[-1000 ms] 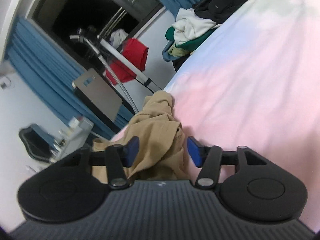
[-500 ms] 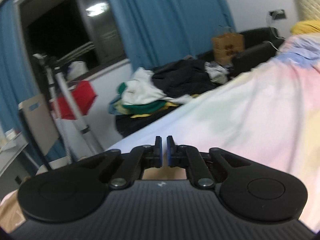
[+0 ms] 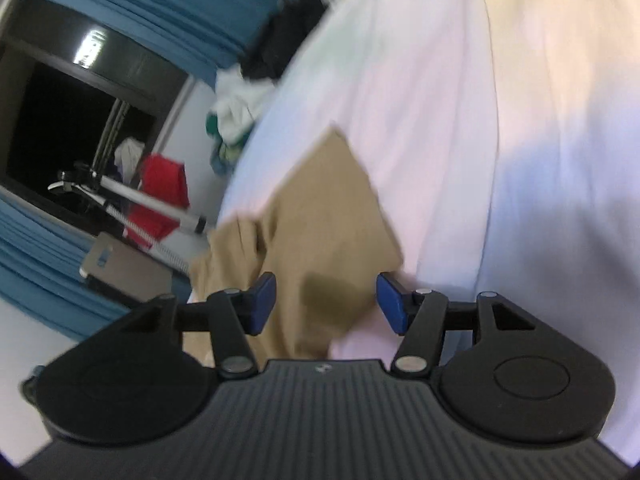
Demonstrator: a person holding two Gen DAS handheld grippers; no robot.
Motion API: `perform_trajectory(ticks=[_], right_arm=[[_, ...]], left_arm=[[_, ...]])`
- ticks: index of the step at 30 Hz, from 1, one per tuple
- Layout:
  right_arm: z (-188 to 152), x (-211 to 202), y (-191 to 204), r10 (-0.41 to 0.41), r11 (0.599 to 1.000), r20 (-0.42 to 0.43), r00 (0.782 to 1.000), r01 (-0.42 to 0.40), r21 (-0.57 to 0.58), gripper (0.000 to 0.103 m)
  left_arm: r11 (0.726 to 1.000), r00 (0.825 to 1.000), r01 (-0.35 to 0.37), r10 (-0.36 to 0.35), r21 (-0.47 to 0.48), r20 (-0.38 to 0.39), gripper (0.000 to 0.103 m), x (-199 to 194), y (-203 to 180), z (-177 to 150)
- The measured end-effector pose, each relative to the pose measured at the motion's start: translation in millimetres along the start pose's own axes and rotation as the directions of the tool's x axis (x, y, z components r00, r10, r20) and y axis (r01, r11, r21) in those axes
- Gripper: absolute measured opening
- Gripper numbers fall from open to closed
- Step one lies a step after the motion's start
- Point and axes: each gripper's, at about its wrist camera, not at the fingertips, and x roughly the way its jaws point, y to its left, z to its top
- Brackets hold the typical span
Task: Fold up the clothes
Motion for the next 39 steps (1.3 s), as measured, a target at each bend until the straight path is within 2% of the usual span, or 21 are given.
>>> perform_trajectory(ticks=[2,4,5,6,8,13,14,18,22,24,26,29,32,35,36,37,38,39], right_arm=[[-3.8,11.3,-4.2,0.029,0.999,-0.025,0.999,-0.029,0.018,0.058],[-7.3,19.1,-10.2,0.058,0.998,0.033,0.998,-0.058,0.017,0.053],[-9.2,21.8,-13.3,0.072,0.997,0.084,0.994,-0.073,0.01,0.042],[-10.0,23.5,-16.2,0.068,0.998,0.117,0.991,-0.069,0.007,0.021],[-8.5,24.1,-15.8,0.037,0.999,0.145,0.989,-0.036,-0.015,0.007],[-2.2,1.8,-0.3,0.016,0.993,0.237,0.971,0.012,-0.118,0.005],[1.2,-4.1,-0.9,0.025,0.994,0.25,0.968,0.003,-0.11,0.005],[7.8,-11.9,-14.6,0.011,0.997,0.23,0.973,0.007,-0.079,0.005],[10.1,-3.8,-33.3,0.034,0.999,0.164,0.986,-0.036,0.009,0.009],[11.3,4.4,-34.7,0.059,0.998,0.138,0.989,-0.062,0.015,0.014],[9.7,10.2,-33.7,0.1,0.995,0.122,0.987,-0.101,-0.004,0.044],[8.5,18.8,-22.2,0.157,0.985,0.134,0.978,-0.146,-0.091,0.066],[10.3,32.6,-5.4,0.151,0.969,0.139,0.979,-0.118,-0.219,0.066],[17.4,47.5,5.6,0.118,0.949,0.19,0.975,-0.055,-0.309,0.063],[21.7,52.7,6.6,0.106,0.952,0.21,0.972,-0.039,-0.303,0.06],[25.2,55.6,7.1,0.093,0.956,0.224,0.97,-0.023,-0.294,0.048],[28.8,58.0,8.8,0.072,0.957,0.238,0.969,0.0,-0.291,0.019],[32.9,59.7,12.2,0.043,0.953,0.248,0.968,0.034,-0.3,0.006]], left_arm=[[1.0,1.0,-0.004,0.004,0.006,-0.002,0.074,0.6,0.5,-1.1],[1.0,1.0,-0.017,0.018,0.009,-0.006,0.074,5.5,1.4,-2.2],[1.0,1.0,-0.028,0.028,0.01,-0.012,0.074,8.8,1.4,-2.3],[0.999,0.999,-0.036,0.036,0.012,-0.016,0.074,11.9,1.6,-2.1],[0.999,0.998,-0.053,0.054,0.008,-0.018,0.074,15.2,4.1,-1.2],[0.997,0.997,-0.078,0.077,-0.016,-0.03,0.074,18.5,12.0,-0.2],[0.997,0.996,-0.081,0.081,-0.013,-0.03,0.074,17.8,12.4,-0.3],[0.996,0.996,-0.085,0.085,0.001,-0.028,0.074,14.6,10.4,-0.9],[0.996,0.995,-0.094,0.094,0.011,-0.038,0.074,15.4,7.9,-2.0],[0.995,0.994,-0.1,0.101,0.011,-0.042,0.074,16.9,8.0,-2.0],[0.994,0.993,-0.105,0.105,0.007,-0.047,0.075,18.9,8.7,-1.5],[0.994,0.993,-0.107,0.107,-0.005,-0.058,0.075,24.1,11.4,-0.1],[0.994,0.991,-0.113,0.112,-0.007,-0.069,0.075,32.1,14.4,0.6],[0.99,0.987,-0.143,0.142,0.002,-0.077,0.075,42.8,18.4,1.8],[0.989,0.986,-0.147,0.147,0.001,-0.077,0.075,44.4,19.8,2.3],[0.989,0.986,-0.151,0.151,0.0,-0.077,0.075,46.1,21.2,2.8],[0.988,0.985,-0.155,0.155,-0.001,-0.077,0.075,47.8,22.6,3.3],[0.987,0.984,-0.16,0.159,-0.002,-0.077,0.075,49.4,24.0,3.7]])
